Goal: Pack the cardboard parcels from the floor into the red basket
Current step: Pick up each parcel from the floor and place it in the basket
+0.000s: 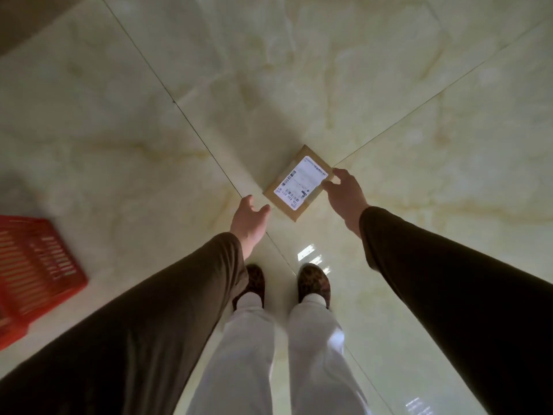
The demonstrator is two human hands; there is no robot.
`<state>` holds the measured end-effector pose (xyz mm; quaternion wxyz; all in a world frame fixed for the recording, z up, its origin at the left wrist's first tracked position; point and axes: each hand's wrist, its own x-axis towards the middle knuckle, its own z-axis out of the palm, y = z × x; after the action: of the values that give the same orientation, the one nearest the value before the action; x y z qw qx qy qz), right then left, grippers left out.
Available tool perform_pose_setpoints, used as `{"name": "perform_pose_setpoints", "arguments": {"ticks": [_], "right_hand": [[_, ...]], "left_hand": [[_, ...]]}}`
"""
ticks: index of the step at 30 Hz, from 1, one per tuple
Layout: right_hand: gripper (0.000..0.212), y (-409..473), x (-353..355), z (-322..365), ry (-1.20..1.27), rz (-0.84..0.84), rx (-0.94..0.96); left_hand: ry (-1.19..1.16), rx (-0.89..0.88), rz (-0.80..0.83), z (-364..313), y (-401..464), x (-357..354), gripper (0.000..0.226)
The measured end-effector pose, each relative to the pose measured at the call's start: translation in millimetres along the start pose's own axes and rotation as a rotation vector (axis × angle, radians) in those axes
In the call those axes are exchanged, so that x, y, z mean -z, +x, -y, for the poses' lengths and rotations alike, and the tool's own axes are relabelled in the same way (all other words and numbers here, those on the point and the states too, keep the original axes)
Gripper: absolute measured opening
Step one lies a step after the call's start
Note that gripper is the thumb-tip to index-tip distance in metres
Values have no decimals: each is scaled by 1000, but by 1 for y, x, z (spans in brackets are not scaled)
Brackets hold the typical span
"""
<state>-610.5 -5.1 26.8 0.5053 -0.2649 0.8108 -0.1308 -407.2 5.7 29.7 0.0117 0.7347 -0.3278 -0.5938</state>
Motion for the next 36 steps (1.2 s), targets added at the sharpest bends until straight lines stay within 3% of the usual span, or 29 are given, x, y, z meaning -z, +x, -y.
{"name": "perform_pose_setpoints", "arguments": {"ticks": [8,12,15,17,23,36], "right_hand": [[65,89,-11,-11,-130,122,14],[40,110,-18,-15,-175,181,0],[44,108,-19,-17,-159,209,22],[35,104,-20,-19,-148,170,38],[24,49,-12,12,-25,24,150],[11,-119,-48,88,74,120,267]], "left_hand": [[-235,194,-30,11,73,-55,78],[-374,240,22,11,88,-64,43],[-451,229,32,4,84,-61,36],[-458,199,-2,0,78,-52,35],[-499,55,-139,-4,40,-12,29],[-696,-90,-239,28,-96,112,45]]}}
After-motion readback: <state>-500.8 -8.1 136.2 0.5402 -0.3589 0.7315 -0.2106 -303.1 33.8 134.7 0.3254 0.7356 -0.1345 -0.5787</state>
